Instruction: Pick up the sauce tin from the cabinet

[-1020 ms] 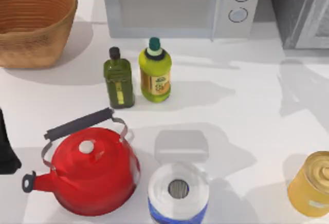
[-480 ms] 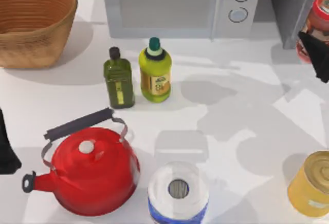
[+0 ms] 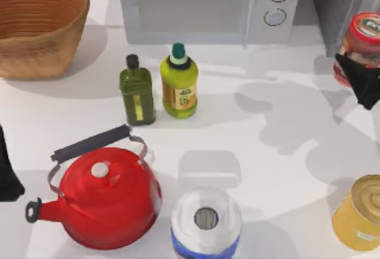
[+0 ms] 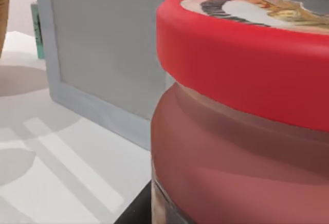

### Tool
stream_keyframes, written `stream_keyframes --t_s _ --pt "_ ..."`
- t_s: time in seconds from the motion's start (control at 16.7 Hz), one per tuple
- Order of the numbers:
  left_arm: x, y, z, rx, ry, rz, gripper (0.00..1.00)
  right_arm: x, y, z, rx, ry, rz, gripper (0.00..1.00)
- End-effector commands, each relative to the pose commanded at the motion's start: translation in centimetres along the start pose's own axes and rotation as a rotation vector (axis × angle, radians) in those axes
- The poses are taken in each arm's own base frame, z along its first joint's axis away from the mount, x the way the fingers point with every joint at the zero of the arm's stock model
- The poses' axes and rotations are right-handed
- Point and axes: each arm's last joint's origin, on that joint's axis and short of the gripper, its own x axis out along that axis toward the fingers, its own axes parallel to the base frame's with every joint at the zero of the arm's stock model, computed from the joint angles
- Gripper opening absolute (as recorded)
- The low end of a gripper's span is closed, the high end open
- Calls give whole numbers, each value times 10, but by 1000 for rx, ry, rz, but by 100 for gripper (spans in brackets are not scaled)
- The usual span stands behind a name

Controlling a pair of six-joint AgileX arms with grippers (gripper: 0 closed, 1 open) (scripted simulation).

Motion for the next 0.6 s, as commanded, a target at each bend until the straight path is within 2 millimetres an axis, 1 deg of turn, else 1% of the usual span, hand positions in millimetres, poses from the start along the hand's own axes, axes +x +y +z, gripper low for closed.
stream_keyframes --t_s 0.24,0.3,0.42,0.6 --pt "0 0 0 0 0 0 100 2 2 -1 5 3 5 0" --pt "0 0 0 0 0 0 100 6 1 -2 3 1 5 0" --pt "0 0 0 0 0 0 100 19 0 -7 0 0 6 0" --pt "0 0 0 0 0 0 100 44 0 -19 1 0 4 0"
